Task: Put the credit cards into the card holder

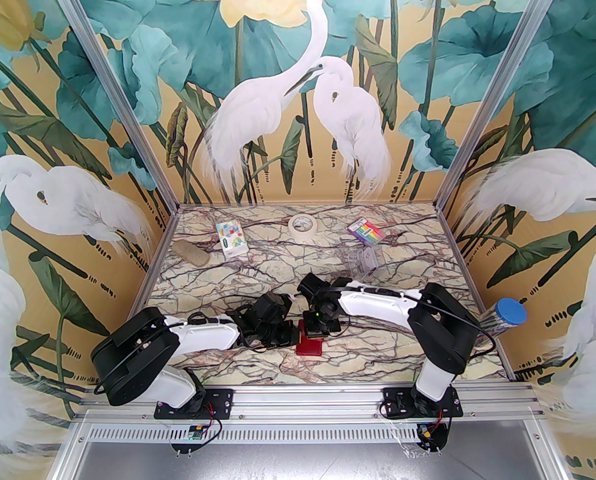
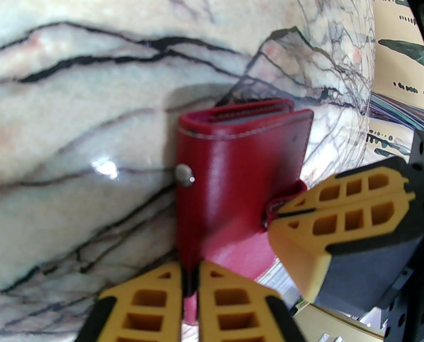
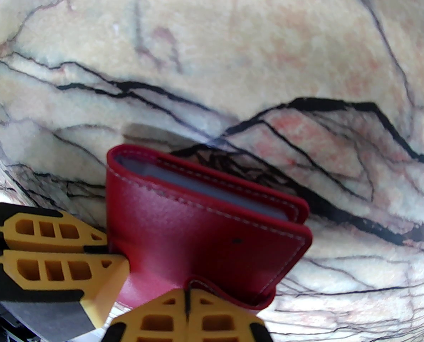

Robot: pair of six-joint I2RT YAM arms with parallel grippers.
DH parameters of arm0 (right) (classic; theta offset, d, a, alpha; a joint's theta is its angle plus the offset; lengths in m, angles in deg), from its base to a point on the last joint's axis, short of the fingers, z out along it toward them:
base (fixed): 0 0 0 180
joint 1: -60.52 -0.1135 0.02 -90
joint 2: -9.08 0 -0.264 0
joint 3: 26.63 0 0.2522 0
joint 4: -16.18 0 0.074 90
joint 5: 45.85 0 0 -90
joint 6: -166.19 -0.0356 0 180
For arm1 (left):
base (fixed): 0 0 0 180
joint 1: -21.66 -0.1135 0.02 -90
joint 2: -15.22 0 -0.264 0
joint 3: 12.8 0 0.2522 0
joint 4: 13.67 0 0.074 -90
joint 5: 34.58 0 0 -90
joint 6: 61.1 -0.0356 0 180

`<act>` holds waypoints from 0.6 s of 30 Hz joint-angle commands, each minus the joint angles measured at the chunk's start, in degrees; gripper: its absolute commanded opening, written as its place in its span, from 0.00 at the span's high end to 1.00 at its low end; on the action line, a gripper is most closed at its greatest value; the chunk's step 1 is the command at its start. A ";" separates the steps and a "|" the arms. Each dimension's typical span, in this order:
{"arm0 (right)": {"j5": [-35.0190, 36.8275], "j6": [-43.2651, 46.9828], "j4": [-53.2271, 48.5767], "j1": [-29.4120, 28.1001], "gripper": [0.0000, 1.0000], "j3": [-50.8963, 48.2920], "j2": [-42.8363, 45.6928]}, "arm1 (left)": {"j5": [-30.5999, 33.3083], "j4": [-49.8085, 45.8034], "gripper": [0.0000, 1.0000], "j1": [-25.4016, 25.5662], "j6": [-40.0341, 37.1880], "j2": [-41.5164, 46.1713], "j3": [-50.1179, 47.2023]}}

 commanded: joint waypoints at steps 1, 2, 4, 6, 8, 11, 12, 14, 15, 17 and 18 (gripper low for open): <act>4.78 1.45 -1.17 -0.47 1.00 -2.88 1.39 | 0.45 3.56 0.90 0.74 0.18 -2.38 -0.40; 4.60 1.71 -1.19 -0.27 1.00 -2.90 2.54 | 0.56 3.49 0.90 0.74 0.18 -2.28 -0.42; 4.04 1.91 -1.42 0.11 1.00 -3.39 3.97 | 0.59 3.53 0.90 0.74 0.18 -2.35 -0.49; 3.16 1.97 -0.77 0.31 1.00 -3.95 4.83 | 0.61 3.58 0.90 0.78 0.26 -2.35 -0.49; 2.62 1.97 -0.27 0.39 1.00 -4.30 5.31 | 0.58 3.54 0.90 0.74 0.27 -2.31 -0.34; 2.49 1.90 -0.10 0.90 1.00 -4.65 6.11 | 0.67 3.45 0.90 0.75 0.27 -2.27 -0.32; 2.34 1.97 0.03 1.13 1.00 -4.81 6.33 | 0.67 3.45 0.90 0.74 0.27 -2.27 -0.38; 2.09 2.05 0.05 1.65 1.00 -4.96 6.69 | 0.67 3.27 0.90 0.75 0.18 -2.35 -0.37; 1.99 2.09 0.08 1.87 1.00 -4.98 6.86 | 0.68 3.23 0.90 0.74 0.03 -2.35 -0.31; 1.66 2.14 0.22 2.37 1.00 -5.27 7.20 | 0.69 3.12 0.90 0.74 0.00 -2.34 -0.31; 1.60 2.15 0.27 2.64 1.00 -5.42 7.39 | 0.67 3.10 0.90 0.74 0.00 -2.35 -0.36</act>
